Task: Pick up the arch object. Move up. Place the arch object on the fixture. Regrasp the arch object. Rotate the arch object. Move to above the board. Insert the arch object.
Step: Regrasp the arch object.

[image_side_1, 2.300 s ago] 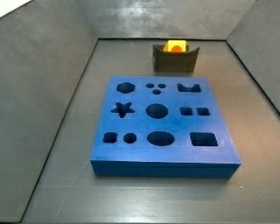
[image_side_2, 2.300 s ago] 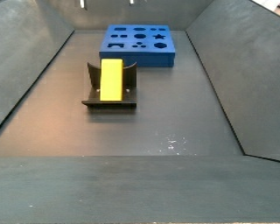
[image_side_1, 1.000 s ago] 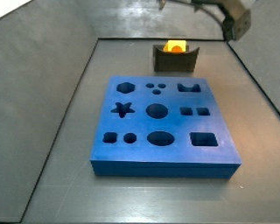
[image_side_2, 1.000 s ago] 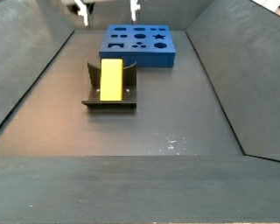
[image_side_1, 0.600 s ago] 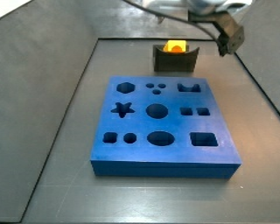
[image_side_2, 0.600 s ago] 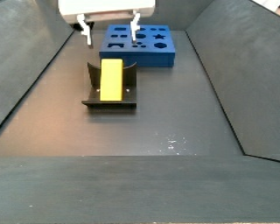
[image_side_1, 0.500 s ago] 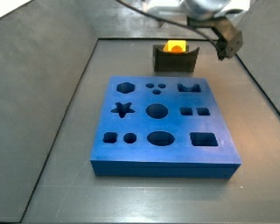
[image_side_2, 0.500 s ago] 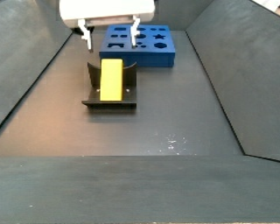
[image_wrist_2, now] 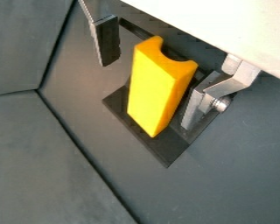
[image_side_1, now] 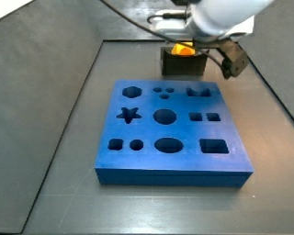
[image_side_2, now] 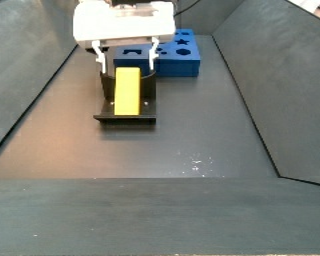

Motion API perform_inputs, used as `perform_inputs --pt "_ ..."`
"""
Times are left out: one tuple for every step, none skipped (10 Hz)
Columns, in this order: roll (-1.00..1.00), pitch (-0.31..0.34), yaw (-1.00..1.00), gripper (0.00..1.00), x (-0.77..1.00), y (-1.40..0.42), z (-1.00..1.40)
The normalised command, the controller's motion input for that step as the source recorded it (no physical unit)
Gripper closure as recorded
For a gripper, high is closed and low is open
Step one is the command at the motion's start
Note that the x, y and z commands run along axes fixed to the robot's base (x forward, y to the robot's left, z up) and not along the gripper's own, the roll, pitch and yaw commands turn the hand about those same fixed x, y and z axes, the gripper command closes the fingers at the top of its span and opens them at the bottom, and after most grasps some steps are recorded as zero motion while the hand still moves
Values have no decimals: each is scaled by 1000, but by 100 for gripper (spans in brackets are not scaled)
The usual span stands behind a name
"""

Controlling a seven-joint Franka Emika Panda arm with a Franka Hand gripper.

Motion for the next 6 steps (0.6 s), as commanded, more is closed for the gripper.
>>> perform_inputs --pt "73 6 -11 0 77 9 -585" --pt "73 2 5 0 71 5 -487" --pt "68 -8 25 0 66 5 -362" --pt "65 -18 37 0 65 6 -267" --pt "59 -21 43 0 37 3 -178" --pt "0 0 0 100 0 0 0"
